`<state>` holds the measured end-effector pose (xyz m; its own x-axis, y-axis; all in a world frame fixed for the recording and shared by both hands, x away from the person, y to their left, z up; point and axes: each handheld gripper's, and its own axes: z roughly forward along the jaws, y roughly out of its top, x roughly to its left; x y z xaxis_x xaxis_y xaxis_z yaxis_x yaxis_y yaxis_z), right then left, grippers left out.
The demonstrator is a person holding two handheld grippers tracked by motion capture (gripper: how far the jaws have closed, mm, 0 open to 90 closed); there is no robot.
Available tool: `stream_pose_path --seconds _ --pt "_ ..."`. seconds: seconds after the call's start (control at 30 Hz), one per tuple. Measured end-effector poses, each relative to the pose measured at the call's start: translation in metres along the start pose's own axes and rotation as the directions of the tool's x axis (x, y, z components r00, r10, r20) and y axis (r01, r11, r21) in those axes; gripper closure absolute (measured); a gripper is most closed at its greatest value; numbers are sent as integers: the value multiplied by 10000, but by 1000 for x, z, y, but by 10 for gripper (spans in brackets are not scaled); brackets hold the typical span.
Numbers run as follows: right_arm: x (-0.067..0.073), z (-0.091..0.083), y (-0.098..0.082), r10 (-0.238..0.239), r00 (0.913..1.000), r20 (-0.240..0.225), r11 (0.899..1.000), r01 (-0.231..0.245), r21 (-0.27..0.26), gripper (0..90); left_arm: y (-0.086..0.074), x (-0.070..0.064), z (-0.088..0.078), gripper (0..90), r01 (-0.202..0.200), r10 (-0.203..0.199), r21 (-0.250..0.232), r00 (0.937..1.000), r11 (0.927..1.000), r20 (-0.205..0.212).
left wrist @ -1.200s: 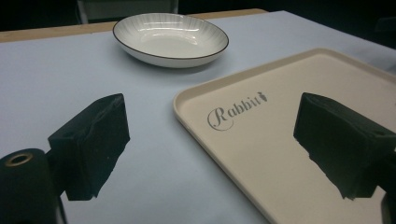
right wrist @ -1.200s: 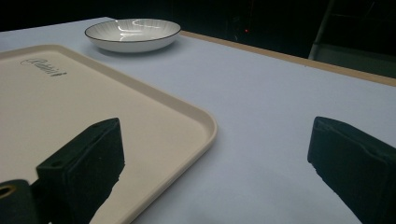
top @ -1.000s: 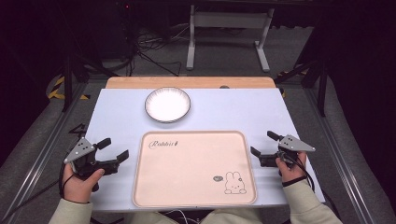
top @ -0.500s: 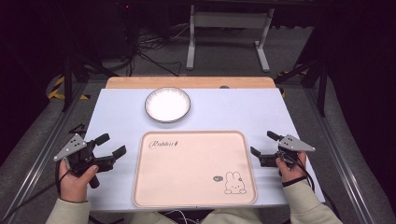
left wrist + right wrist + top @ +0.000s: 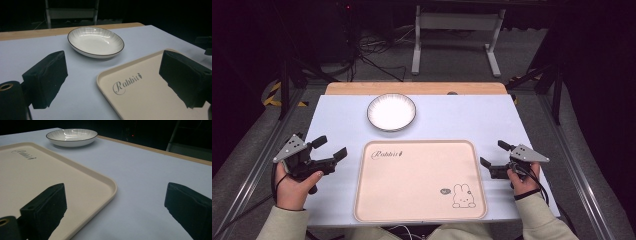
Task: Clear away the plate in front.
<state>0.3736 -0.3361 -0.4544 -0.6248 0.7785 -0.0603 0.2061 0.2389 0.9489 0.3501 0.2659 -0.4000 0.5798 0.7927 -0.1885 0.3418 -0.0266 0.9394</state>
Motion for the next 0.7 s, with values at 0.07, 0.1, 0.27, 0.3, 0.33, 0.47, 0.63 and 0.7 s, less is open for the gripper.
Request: stream_pose_path --seconds 0.07,0.1,0.27,0.3,0.33,0.47,0.63,0.7 --pt "0 0 0 8 10000 5 10000 -8 -2 43 3 4 3 77 37 -37 -15 10000 10000 -9" --pt "0 0 0 8 10000 5 10000 -8 -2 43 4 7 5 77 34 -34 -19 10000 10000 0" --pt "0 0 0 6 10000 9 10000 -6 19 45 11 16 13 88 -146 147 179 9999 9997 -52" --pt "0 0 0 7 10000 12 10000 -7 21 45 13 17 15 89 -166 167 188 9998 9997 -56" --pt "0 0 0 5 10000 5 10000 -5 12 45 15 18 16 93 -201 202 183 9998 9996 -72" --pt "0 1 0 -36 10000 -30 10000 36 62 55 24 22 26 121 -193 195 228 9998 9996 -74" --pt "0 1 0 -78 10000 -42 9999 78 97 57 33 32 45 139 77 -75 340 9999 9994 -70" --pt "0 1 1 -31 9999 -115 9999 32 129 57 35 34 51 145 34 -31 327 10000 9995 -82"
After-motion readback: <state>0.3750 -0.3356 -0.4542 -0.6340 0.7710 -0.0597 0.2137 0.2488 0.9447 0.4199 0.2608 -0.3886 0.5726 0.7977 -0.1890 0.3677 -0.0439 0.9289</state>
